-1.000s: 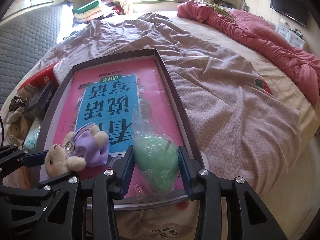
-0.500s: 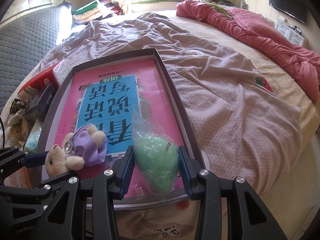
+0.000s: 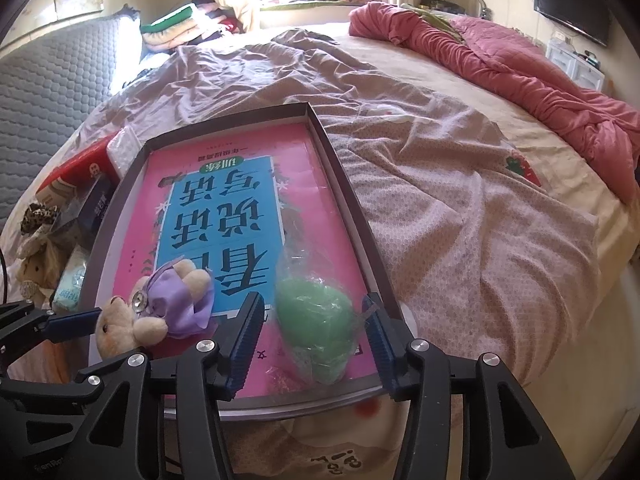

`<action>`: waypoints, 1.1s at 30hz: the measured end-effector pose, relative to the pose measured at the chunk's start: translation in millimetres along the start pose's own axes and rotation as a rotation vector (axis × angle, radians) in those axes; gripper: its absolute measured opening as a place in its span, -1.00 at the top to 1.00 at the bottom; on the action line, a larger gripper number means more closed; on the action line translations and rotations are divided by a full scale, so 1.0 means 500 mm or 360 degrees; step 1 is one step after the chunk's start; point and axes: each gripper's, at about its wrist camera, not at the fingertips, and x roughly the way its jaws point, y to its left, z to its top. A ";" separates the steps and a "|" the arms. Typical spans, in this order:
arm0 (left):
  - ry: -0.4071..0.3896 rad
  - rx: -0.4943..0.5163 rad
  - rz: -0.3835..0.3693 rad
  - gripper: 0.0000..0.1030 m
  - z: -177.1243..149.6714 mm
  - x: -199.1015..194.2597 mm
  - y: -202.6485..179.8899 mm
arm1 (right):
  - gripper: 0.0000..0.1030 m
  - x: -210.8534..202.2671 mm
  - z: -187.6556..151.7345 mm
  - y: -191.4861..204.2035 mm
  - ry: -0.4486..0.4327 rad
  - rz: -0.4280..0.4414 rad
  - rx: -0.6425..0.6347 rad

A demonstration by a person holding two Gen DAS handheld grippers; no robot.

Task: Organize soft objects
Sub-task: 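Open both tools to release the bear and sponge bag on the tray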

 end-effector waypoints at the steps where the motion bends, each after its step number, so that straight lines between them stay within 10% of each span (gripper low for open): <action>1: -0.0004 -0.0005 -0.0005 -0.05 -0.001 -0.003 0.001 | -0.05 -0.002 0.001 0.001 -0.0002 -0.0002 -0.0004; 33: -0.0321 -0.0289 -0.0009 -0.48 -0.040 -0.206 0.180 | -0.39 -0.136 0.051 0.019 -0.0297 0.0022 0.0024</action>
